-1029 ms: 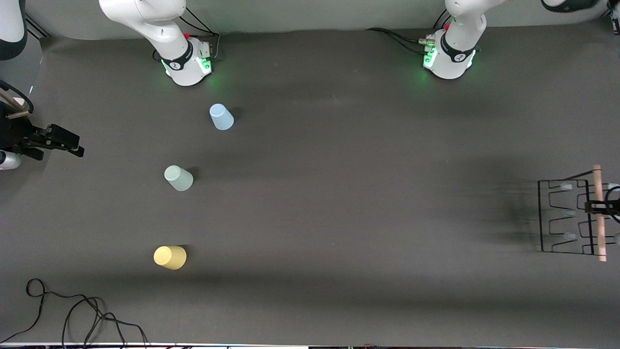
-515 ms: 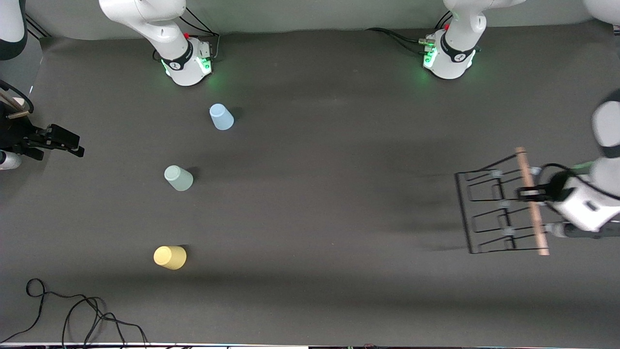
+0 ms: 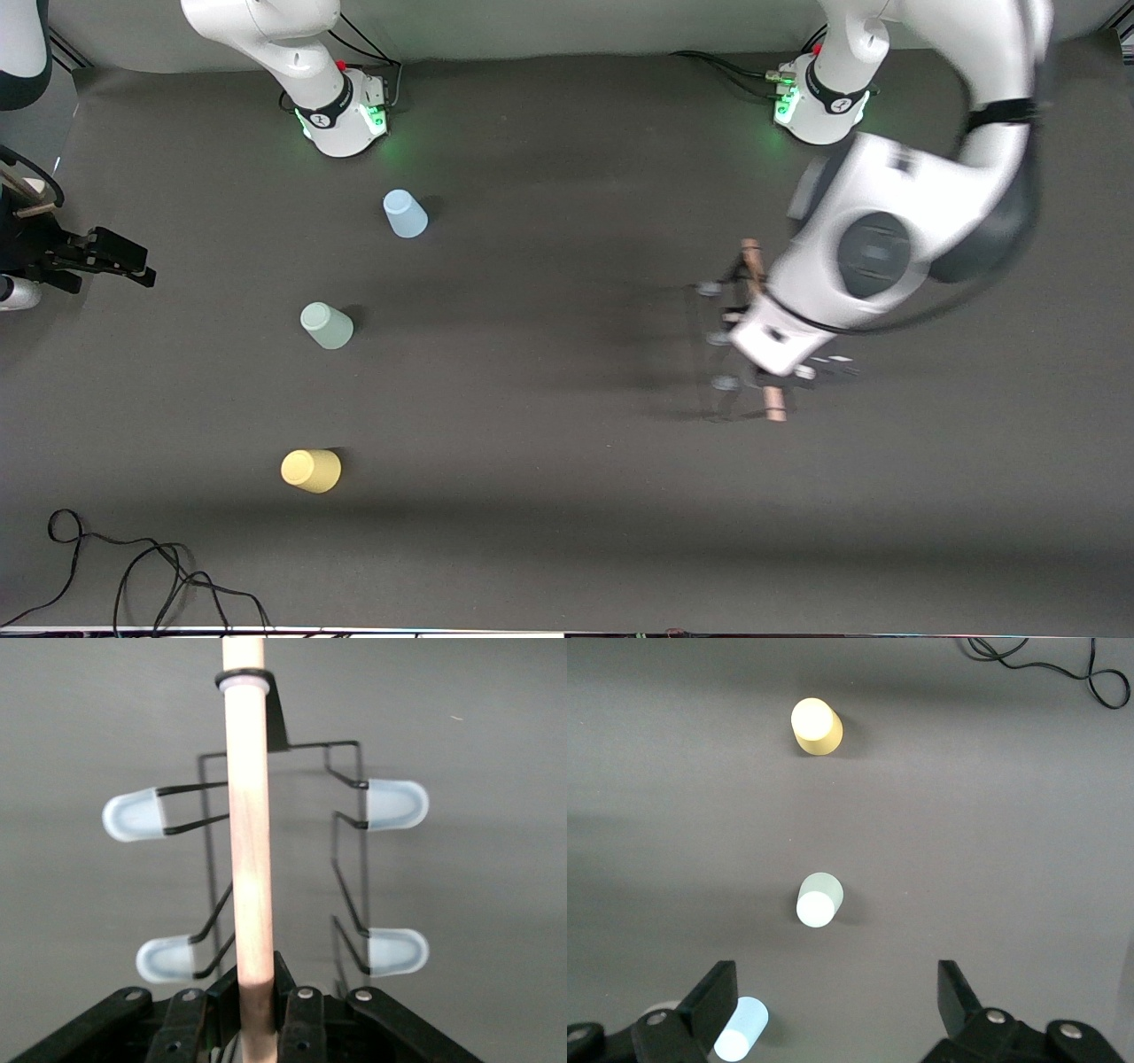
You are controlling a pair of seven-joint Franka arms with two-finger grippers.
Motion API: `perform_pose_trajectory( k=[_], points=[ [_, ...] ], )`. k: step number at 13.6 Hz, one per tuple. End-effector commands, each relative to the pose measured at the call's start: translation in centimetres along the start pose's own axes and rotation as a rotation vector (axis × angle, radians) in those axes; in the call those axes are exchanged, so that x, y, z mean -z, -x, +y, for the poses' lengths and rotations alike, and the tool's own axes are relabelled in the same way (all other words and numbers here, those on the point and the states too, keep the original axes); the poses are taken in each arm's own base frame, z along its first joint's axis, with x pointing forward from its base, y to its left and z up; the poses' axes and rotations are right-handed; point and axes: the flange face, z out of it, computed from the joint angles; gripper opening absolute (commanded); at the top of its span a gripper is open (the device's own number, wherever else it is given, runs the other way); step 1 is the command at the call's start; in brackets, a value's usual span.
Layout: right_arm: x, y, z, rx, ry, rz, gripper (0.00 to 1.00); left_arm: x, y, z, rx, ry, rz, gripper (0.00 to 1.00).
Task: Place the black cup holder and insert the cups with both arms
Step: 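Grasp the rod and drag the rack to the table middle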
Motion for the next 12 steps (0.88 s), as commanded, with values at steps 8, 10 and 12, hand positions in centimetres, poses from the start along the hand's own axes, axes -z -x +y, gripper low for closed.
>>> perform_pose_trajectory(
  k=[8, 10, 12],
  points=[
    [0.2, 0.1, -0.3, 0.006, 0.003, -0.003, 1.00, -7.9, 8.2, 20.0, 0.037, 0.124, 0.270, 0.00],
    [0.2, 0.1, -0.3, 0.004, 0.003, -0.003, 1.00, -8.5, 9.4, 21.2, 0.005, 0.120, 0.266, 0.00],
    [0.2, 0.1, -0.4, 0.006, 0.003, -0.003, 1.00, -8.6, 10.5, 22.0, -0.012, 0.121, 0.264, 0.00]
  ],
)
